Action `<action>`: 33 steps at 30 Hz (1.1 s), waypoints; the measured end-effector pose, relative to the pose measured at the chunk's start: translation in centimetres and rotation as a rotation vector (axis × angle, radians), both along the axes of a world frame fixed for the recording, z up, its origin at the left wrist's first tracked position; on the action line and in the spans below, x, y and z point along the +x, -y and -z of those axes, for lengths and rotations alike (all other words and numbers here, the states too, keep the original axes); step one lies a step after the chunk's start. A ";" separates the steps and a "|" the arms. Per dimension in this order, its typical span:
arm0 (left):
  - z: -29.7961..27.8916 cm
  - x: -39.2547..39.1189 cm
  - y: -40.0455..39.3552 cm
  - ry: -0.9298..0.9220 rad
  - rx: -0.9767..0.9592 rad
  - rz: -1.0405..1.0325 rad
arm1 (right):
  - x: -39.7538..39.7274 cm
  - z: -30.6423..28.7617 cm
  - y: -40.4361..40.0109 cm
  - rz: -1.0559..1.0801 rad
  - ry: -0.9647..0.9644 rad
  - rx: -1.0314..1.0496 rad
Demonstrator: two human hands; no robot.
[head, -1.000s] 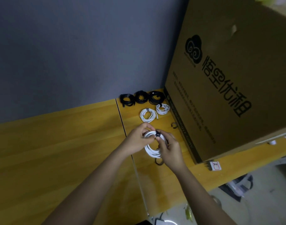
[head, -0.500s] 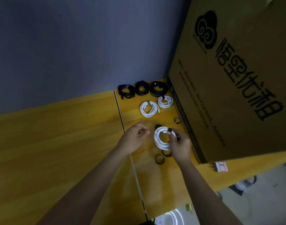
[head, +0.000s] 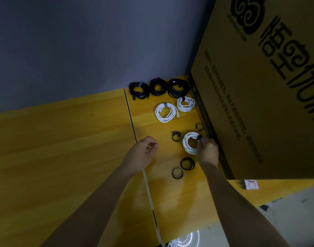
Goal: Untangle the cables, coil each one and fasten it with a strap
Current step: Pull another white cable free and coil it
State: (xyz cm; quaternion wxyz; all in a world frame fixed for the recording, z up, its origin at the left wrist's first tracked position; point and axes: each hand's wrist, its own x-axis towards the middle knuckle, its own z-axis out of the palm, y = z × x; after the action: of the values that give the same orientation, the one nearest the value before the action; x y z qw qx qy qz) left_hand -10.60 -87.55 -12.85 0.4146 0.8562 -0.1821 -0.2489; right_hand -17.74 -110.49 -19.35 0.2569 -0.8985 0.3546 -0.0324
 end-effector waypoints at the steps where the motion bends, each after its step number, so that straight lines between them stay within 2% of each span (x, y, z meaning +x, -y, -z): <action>1: 0.1 -0.1 0.1 0.000 0.002 0.008 | -0.2 -0.3 0.1 -0.008 0.017 0.013; 4: 0.0 -0.2 0.4 -0.019 0.002 0.007 | -0.4 -1.9 0.0 -0.045 0.118 0.023; 8: -0.5 0.6 0.3 -0.039 -0.024 -0.043 | 1.9 -5.8 -1.9 -0.156 0.389 -0.031; 12: -0.6 2.4 -1.4 0.011 -0.039 -0.160 | 7.7 -7.7 -5.1 -0.236 0.483 0.141; 15: -0.5 3.7 -3.7 0.061 -0.046 -0.223 | 12.6 -6.9 -8.4 -0.288 0.402 0.304; 18: 0.1 4.8 -6.2 0.084 -0.010 -0.278 | 15.8 -4.2 -10.9 -0.334 0.209 0.289; 20: 0.3 6.0 -7.5 0.066 0.008 -0.296 | 17.0 -2.4 -11.4 -0.375 0.076 0.149; 22: 0.6 7.2 -8.5 0.043 -0.001 -0.310 | 17.5 -1.2 -11.0 -0.448 -0.061 -0.141; 24: 0.9 8.0 -9.3 0.024 0.002 -0.315 | 17.5 -0.8 -10.6 -0.452 -0.070 -0.293; 27: 1.7 8.6 -10.3 0.016 0.017 -0.302 | 17.1 -0.8 -11.1 -0.476 0.081 -0.239; 30: 2.4 8.7 -11.0 0.016 0.043 -0.293 | 16.8 -0.5 -11.8 -0.590 -0.012 -0.200; 33: 2.6 8.5 -11.7 0.050 0.057 -0.282 | 16.7 -0.4 -12.3 -0.582 -0.104 -0.180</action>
State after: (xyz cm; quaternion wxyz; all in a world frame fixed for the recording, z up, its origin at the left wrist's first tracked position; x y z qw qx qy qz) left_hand -2.12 -75.89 -15.43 0.4161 0.8907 -0.0632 -0.1719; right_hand -1.04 -98.20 -19.00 0.1564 -0.9818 0.0909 0.0575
